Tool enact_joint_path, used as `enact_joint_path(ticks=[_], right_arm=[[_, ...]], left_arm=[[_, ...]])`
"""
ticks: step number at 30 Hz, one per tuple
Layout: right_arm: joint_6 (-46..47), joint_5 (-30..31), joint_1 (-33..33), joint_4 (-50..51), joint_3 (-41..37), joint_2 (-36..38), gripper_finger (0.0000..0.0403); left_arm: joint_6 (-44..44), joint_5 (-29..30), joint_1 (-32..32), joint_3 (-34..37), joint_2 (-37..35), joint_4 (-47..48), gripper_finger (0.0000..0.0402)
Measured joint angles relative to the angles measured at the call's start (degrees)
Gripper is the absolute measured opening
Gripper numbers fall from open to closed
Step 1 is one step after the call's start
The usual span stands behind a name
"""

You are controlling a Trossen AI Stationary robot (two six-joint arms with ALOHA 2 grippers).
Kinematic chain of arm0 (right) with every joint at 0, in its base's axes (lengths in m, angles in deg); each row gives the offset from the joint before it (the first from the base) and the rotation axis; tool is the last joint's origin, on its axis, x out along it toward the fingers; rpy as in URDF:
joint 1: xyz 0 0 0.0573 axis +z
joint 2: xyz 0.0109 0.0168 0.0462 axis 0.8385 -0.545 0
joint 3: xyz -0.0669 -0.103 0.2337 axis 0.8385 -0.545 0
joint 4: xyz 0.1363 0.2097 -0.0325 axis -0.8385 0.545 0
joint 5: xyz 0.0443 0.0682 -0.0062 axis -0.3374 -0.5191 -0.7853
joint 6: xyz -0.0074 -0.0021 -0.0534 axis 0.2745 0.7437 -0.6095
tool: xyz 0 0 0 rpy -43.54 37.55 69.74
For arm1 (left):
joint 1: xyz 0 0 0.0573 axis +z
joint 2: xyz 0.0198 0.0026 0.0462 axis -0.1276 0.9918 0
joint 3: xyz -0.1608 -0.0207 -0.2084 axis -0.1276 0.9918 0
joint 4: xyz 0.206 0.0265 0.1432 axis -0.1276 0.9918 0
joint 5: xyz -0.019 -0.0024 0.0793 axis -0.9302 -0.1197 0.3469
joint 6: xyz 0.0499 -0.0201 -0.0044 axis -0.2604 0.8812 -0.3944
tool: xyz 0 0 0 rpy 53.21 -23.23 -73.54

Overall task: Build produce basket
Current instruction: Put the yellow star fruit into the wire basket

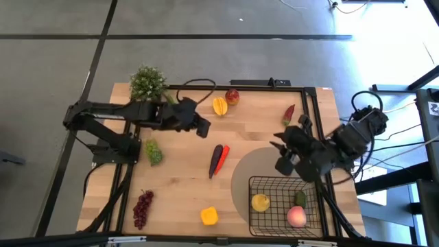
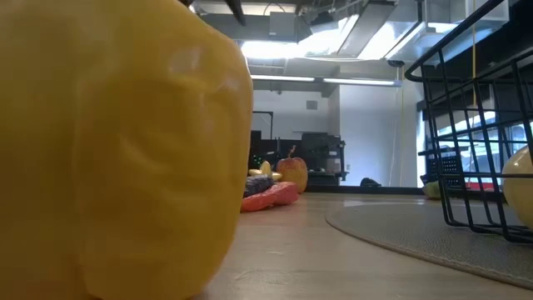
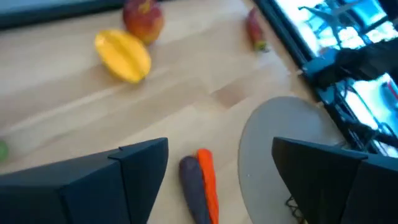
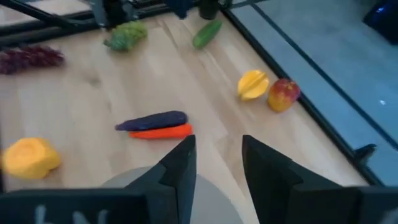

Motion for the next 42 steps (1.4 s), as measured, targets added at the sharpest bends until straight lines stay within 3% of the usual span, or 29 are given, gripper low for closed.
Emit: enact_joint_path(ticks=[5,13,23,33,42], right_arm=[[-6.87,-5.35,-8.49,-0.68,-0.01,0.56,0.0123],[-11.72,-8.0,-21.81,-2.36,-0.02,0.5,0.0123],[-17.4,-14.85,-36.15,-2.73,-0.02,0.5,0.0123],[-29.65,-17.6,-45.8,-6.16,-0.04,0.5,0.0123],[-34.3,-17.52,-49.1,-7.46,-0.04,0.48,0.0123]], left_arm=[[1.56,-7.2,7.03,0.04,1.0,4.12,0.0275],[-3.82,-13.06,14.1,-0.04,1.79,9.43,0.0275],[-5.97,-14.02,20.94,-0.02,4.09,8.92,0.0275],[-6.46,-13.51,23.23,0.0,14.29,-5.51,0.0275],[-6.44,-15.36,25.28,0.0,23.02,-18.42,0.0275]])
